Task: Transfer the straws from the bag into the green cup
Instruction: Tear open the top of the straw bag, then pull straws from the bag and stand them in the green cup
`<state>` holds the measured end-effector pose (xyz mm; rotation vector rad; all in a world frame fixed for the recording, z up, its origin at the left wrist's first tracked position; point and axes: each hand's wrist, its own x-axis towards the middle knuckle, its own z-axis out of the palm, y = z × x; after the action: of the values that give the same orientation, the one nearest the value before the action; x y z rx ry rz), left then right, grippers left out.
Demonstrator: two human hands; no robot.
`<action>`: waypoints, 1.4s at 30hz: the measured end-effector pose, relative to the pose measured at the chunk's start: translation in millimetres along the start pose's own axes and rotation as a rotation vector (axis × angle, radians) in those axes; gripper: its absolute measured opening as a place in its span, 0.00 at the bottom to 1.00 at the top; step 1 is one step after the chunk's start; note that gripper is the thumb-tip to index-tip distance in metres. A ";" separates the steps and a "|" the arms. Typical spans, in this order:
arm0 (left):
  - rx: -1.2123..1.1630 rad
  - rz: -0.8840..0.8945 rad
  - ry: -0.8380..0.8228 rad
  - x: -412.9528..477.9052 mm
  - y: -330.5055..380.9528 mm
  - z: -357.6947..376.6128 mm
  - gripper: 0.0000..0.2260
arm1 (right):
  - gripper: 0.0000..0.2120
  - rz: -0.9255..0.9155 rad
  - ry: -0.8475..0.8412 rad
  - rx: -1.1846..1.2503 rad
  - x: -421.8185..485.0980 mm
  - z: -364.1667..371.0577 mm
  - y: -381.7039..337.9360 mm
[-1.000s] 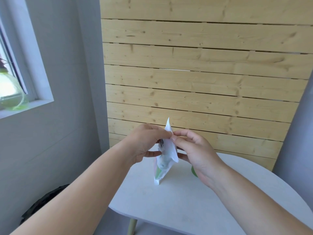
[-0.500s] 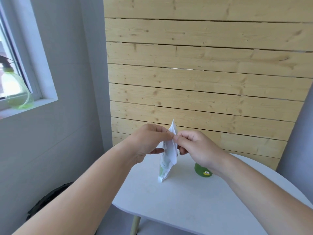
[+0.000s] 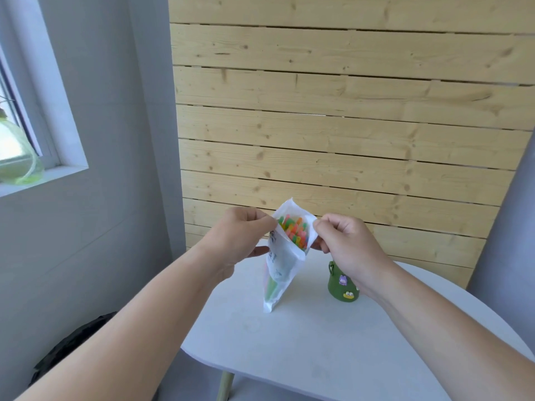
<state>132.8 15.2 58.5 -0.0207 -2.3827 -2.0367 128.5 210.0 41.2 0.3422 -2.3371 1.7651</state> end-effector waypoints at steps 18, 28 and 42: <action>0.179 0.120 0.098 1.6 16.8 18.0 0.09 | 0.11 0.035 0.187 -0.090 7.6 -9.9 -2.6; -0.009 -0.068 0.067 1.0 2.3 32.6 0.26 | 0.12 -0.020 0.302 0.020 13.4 -11.5 0.5; -0.862 -0.567 -0.323 25.5 -27.3 43.3 0.40 | 0.10 -0.341 0.043 -0.088 13.1 -12.1 5.4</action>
<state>107.1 53.9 25.2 0.3829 -1.5135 -3.3924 114.6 222.2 43.3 0.6382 -2.1621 1.4903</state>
